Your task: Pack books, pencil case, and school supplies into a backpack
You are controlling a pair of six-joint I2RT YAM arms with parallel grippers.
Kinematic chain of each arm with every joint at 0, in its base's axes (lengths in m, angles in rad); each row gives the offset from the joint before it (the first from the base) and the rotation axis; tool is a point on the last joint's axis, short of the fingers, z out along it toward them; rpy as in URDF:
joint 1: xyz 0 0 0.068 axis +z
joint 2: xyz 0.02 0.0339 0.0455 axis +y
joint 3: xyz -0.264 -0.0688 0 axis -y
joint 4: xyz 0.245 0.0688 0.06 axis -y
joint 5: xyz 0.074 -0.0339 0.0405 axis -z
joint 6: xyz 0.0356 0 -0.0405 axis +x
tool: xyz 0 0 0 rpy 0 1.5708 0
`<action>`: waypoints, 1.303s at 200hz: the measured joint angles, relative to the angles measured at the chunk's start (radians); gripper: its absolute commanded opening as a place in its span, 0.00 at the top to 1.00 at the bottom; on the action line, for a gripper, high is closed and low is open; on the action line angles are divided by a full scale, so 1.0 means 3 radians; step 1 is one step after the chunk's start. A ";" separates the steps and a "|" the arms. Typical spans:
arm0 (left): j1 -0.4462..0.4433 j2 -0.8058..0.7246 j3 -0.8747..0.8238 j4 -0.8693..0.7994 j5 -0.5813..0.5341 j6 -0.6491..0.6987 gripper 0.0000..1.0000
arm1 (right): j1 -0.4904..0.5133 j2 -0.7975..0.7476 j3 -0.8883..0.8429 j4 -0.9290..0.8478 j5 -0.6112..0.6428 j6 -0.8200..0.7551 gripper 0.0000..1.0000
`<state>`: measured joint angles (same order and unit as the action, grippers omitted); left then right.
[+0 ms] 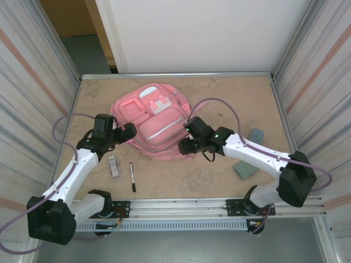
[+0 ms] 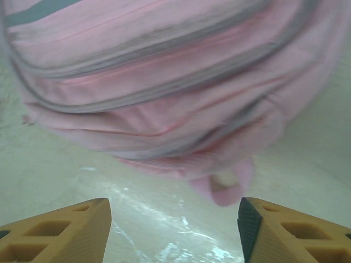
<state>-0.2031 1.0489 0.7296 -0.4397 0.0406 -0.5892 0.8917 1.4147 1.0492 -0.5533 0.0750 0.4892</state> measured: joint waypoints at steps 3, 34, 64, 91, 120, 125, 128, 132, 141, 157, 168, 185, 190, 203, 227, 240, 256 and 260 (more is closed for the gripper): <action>0.0017 0.0013 -0.0006 -0.0010 0.0015 -0.0009 0.01 | 0.0034 0.0027 0.0018 0.0013 0.0006 -0.0009 0.35; 0.0148 0.0373 -0.0017 0.0102 0.0131 -0.0078 0.07 | 0.0203 0.0331 0.0065 0.0229 0.0013 -0.0018 0.35; 0.0224 0.0956 0.0033 0.0305 0.0136 -0.0094 0.16 | 0.0189 0.0551 0.0042 0.0365 0.0018 -0.0003 0.35; 0.0240 0.1403 0.0064 0.0655 0.0137 -0.0122 0.56 | 0.0191 0.0627 -0.0015 0.0453 0.0067 0.0043 0.33; 0.0212 0.1644 0.0237 0.0872 0.0175 -0.0165 0.72 | 0.0154 0.0765 -0.0023 0.0497 0.0108 0.0086 0.32; 0.0195 0.1651 0.0262 0.0899 0.0175 -0.0167 0.74 | 0.0132 0.0790 -0.0023 0.0510 0.0114 0.0086 0.32; 0.0178 0.1649 0.0273 0.0912 0.0175 -0.0183 0.75 | 0.0109 0.0811 -0.0023 0.0518 0.0117 0.0086 0.32; 0.0151 0.1647 0.0287 0.0928 0.0173 -0.0191 0.78 | 0.0086 0.0832 -0.0023 0.0529 0.0131 0.0085 0.32; 0.0078 0.1629 0.0296 0.0963 0.0160 -0.0234 0.82 | 0.0006 0.0895 -0.0023 0.0547 0.0187 0.0076 0.33; -0.0081 0.1581 0.0295 0.0968 0.0132 -0.0306 0.83 | -0.0161 0.1003 -0.0018 0.0556 0.0270 0.0018 0.33; -0.0202 0.1525 0.0280 0.0958 0.0099 -0.0388 0.83 | -0.0306 0.1045 0.0014 0.0548 0.0304 -0.0055 0.33; -0.0403 0.1424 0.0235 0.0924 0.0061 -0.0558 0.83 | -0.0534 0.1069 0.0075 0.0514 0.0314 -0.0186 0.33; -0.0481 0.1389 0.0209 0.0919 0.0060 -0.0617 0.82 | -0.0608 0.1082 0.0093 0.0514 0.0305 -0.0219 0.33; -0.0726 0.1291 0.0134 0.0898 0.0064 -0.0790 0.74 | -0.0827 0.1139 0.0165 0.0530 0.0266 -0.0287 0.33; -0.1156 0.1133 -0.0005 0.0945 0.0149 -0.1025 0.38 | -0.1180 0.1205 0.0266 0.0540 0.0256 -0.0286 0.32; -0.1228 0.1036 -0.0056 0.0952 0.0192 -0.1104 0.34 | -0.1287 0.1139 0.0225 0.0544 0.0289 -0.0271 0.31; -0.1160 0.0872 -0.0078 0.0862 0.0140 -0.1120 0.32 | -0.1260 0.0946 0.0052 0.0532 0.0277 -0.0263 0.31; -0.1127 0.0823 -0.0078 0.0829 0.0113 -0.1118 0.31 | -0.1226 0.0876 0.0006 0.0518 0.0276 -0.0262 0.31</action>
<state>-0.5411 1.2957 0.7063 -0.1909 0.0746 -0.9245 0.5240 1.6775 1.0512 -0.3981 0.1577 0.4107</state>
